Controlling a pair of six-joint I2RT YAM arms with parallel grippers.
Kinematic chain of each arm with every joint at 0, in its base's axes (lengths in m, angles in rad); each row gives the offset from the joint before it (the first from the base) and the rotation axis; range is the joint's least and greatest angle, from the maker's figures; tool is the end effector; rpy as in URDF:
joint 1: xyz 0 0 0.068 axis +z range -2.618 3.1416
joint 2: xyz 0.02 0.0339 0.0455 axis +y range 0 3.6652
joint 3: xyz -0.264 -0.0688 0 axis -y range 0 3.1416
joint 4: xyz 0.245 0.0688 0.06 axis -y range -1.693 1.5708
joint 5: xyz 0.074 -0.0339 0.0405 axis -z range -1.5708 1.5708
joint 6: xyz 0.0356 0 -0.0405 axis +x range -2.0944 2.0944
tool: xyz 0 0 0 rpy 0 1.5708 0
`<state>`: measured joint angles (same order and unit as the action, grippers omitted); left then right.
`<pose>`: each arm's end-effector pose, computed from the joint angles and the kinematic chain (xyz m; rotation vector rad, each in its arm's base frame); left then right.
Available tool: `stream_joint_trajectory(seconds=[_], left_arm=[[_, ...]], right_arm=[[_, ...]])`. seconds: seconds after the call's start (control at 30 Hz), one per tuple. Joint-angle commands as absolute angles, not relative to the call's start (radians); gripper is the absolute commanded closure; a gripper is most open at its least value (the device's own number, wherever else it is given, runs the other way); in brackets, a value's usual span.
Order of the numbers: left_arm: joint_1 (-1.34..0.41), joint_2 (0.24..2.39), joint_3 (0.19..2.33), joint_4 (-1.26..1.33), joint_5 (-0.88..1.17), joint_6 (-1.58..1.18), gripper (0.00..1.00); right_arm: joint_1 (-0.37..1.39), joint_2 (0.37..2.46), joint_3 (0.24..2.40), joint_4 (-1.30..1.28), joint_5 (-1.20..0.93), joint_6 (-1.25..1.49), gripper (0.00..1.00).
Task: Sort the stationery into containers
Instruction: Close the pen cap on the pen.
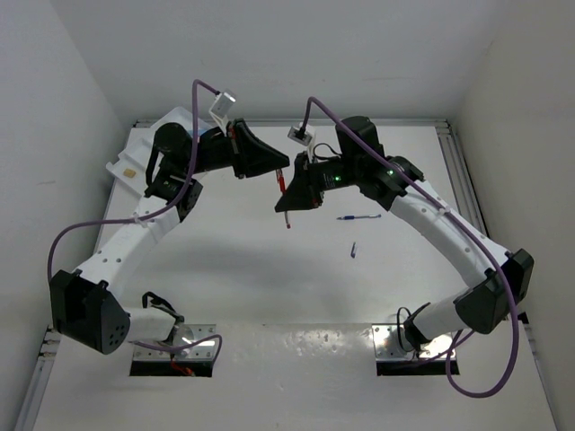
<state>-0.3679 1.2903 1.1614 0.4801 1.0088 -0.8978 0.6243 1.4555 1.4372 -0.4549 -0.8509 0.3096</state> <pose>0.2550 -0.1306 0.4272 0.6307 1.4763 -1.6270 0.2460 0.2102 0.3868 -0.9032 1.9817 1.4268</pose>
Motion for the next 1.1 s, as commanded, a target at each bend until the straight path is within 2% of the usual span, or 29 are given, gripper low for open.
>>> stream_joint_trajectory(seconds=[0.0, 0.57, 1.07], left_arm=[[-0.383, 1.282, 1.161, 0.483, 1.011, -0.879, 0.99], [-0.451, 1.230, 0.965, 0.494, 0.989, -0.854, 1.00], [-0.537, 1.235, 0.902, 0.499, 1.011, -0.845, 1.00]], right_arm=[[0.629, 1.453, 1.485, -0.428, -0.864, 0.314, 1.00], [0.549, 1.486, 1.575, -0.319, -0.857, 0.429, 1.00], [0.525, 1.526, 1.637, -0.327, -0.877, 0.410, 1.00]])
